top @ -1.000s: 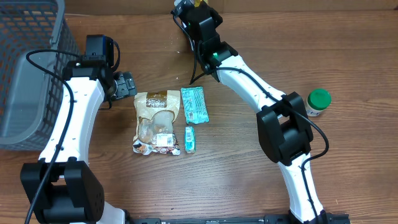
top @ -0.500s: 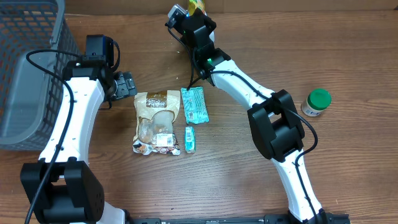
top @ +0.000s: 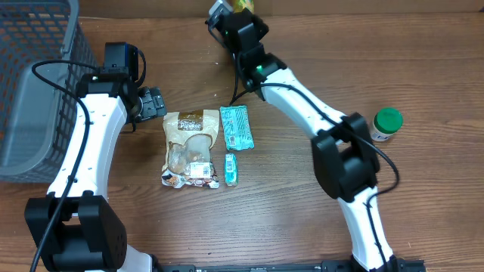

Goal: Scan the item barcode
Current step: 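Hold the yellow bottle against the white scanner, then lower the yellow bottle to the table at right and release it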

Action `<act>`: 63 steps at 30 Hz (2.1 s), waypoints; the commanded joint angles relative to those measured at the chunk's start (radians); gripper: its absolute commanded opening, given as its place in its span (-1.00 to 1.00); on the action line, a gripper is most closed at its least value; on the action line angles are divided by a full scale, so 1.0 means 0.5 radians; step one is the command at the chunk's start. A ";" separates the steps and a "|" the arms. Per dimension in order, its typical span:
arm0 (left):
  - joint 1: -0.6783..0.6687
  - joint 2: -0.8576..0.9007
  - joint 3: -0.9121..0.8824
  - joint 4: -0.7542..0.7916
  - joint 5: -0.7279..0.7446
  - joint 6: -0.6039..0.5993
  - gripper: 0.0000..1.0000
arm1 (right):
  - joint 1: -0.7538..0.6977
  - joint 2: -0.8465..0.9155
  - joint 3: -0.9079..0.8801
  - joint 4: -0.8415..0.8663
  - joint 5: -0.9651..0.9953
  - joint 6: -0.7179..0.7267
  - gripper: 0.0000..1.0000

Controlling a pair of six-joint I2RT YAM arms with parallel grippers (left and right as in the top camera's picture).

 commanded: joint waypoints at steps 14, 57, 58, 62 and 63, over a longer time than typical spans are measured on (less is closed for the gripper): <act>-0.002 -0.008 0.029 0.011 -0.005 0.037 0.99 | -0.540 -0.628 0.026 -1.872 -0.726 1.382 -0.93; -0.002 -0.008 0.029 0.011 -0.005 0.037 1.00 | -0.893 -0.584 -0.419 -2.377 -0.760 1.499 0.18; -0.002 -0.008 0.029 0.011 -0.005 0.037 0.99 | -0.893 -0.584 -0.419 -2.377 -0.760 1.499 0.27; -0.002 -0.008 0.029 0.011 -0.005 0.037 0.99 | -0.893 -0.584 -0.414 -2.371 -0.757 1.498 0.61; -0.002 -0.008 0.029 0.011 -0.005 0.037 0.99 | -0.893 -0.584 -0.404 -2.360 -0.745 1.499 0.64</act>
